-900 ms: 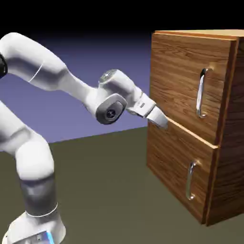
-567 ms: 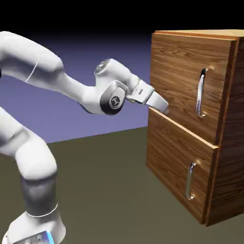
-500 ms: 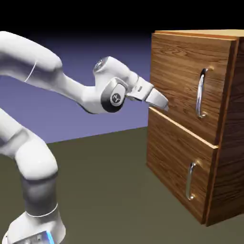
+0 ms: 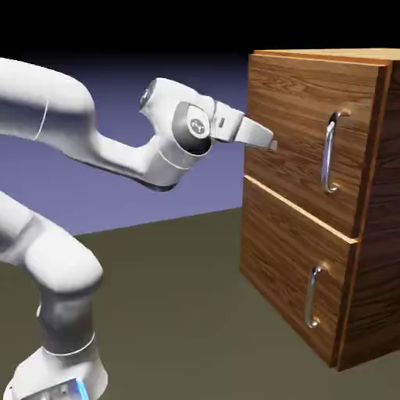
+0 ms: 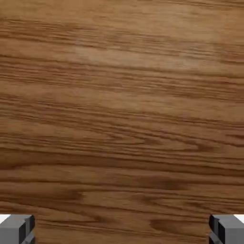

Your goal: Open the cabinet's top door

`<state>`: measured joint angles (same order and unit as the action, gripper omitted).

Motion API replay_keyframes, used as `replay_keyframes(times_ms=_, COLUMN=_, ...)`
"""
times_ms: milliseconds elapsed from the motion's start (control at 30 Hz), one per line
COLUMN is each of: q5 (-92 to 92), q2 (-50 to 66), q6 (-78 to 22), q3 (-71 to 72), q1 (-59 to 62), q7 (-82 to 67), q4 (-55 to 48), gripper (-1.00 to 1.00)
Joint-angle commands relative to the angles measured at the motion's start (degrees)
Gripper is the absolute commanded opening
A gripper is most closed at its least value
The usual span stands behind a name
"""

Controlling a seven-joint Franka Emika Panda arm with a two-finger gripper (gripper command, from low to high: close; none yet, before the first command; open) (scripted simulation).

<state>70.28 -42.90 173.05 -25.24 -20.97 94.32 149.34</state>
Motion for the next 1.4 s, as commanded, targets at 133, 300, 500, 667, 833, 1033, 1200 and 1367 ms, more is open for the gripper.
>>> replay_keyframes(times_ms=133, q5=12.46, q2=-1.82, q6=-0.17, q3=-4.47, q1=-3.60, q7=9.20, q4=-2.07, gripper=0.00)
replay_keyframes(times_ms=300, q5=24.92, q2=-3.63, q6=-0.34, q3=-8.95, q1=-7.19, q7=18.39, q4=-4.13, gripper=0.00)
replay_keyframes(times_ms=500, q5=39.87, q2=-5.81, q6=-0.54, q3=-14.32, q1=-11.50, q7=29.42, q4=-6.61, gripper=0.00)
replay_keyframes(times_ms=667, q5=52.33, q2=-7.62, q6=-0.71, q3=-18.79, q1=-15.10, q7=38.61, q4=-8.68, gripper=0.00)
replay_keyframes(times_ms=833, q5=64.79, q2=-9.44, q6=-0.88, q3=-23.26, q1=-18.69, q7=47.81, q4=-10.75, gripper=0.00)
replay_keyframes(times_ms=1033, q5=79.74, q2=-11.61, q6=-1.09, q3=-28.63, q1=-23.01, q7=58.84, q4=-13.23, gripper=0.00)
replay_keyframes(times_ms=1200, q5=92.20, q2=-13.43, q6=-1.25, q3=-33.11, q1=-26.60, q7=68.03, q4=-15.29, gripper=0.00)
replay_keyframes(times_ms=1367, q5=95.28, q2=-11.50, q6=-2.61, q3=-37.53, q1=-33.52, q7=70.22, q4=-19.96, gripper=0.00)
